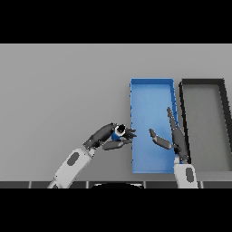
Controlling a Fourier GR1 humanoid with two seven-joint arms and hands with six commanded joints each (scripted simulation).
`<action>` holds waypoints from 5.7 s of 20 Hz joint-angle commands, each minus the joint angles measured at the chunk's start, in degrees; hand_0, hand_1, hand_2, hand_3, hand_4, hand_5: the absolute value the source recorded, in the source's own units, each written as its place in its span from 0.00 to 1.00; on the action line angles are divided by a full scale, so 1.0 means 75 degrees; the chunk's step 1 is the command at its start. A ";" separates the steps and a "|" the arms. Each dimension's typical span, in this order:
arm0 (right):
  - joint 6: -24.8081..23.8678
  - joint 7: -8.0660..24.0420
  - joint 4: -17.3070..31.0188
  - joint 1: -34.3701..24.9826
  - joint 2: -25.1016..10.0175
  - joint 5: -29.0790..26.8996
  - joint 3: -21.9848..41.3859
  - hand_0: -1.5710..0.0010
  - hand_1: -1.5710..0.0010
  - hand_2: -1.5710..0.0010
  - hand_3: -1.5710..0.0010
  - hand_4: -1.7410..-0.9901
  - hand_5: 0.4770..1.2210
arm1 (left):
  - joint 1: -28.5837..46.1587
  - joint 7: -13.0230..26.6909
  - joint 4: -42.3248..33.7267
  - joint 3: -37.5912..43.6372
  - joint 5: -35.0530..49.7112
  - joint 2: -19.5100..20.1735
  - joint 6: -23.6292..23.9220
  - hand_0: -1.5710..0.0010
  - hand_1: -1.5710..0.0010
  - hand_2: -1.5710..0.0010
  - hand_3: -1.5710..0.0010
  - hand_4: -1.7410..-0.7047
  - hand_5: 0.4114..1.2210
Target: Pick up the blue pipe and place it into the blue bin.
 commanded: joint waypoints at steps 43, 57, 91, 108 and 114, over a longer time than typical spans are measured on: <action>0.3611 0.2775 -0.0957 -0.4461 -0.0239 -0.3404 0.2165 0.16 0.15 0.15 0.22 0.35 0.53 | 0.0195 0.0627 0.0030 0.0935 -0.0669 -0.0766 -0.1401 0.00 0.00 0.01 0.15 0.04 1.00; 0.3559 0.2724 -0.1344 -0.4011 0.0412 -0.3194 0.2090 0.01 0.01 0.01 0.01 0.33 0.98 | 0.0328 0.0128 -0.0113 0.1083 -0.1303 -0.0785 -0.1663 0.40 0.44 0.46 0.57 0.32 1.00; 0.1691 0.4303 0.0110 -0.7412 -0.0573 -0.4996 -0.1892 0.00 0.00 0.00 0.00 0.32 1.00 | 0.0644 0.1537 -0.0343 0.1326 -0.1455 -0.0779 -0.1976 1.00 1.00 1.00 1.00 0.76 0.07; 0.0969 0.5318 0.1031 -0.4321 -0.0592 -0.2930 -0.1835 0.00 0.00 0.00 0.00 0.32 1.00 | 0.0483 0.1121 -0.0086 0.1451 -0.1675 -0.0653 -0.1823 1.00 1.00 1.00 1.00 0.78 0.07; -0.0245 0.5317 0.1925 -0.3724 -0.1572 -0.4276 -0.0320 0.00 0.00 0.00 0.49 0.17 1.00 | 0.0495 0.1017 0.0000 0.1443 -0.1776 -0.0656 -0.1738 1.00 1.00 1.00 1.00 0.79 0.09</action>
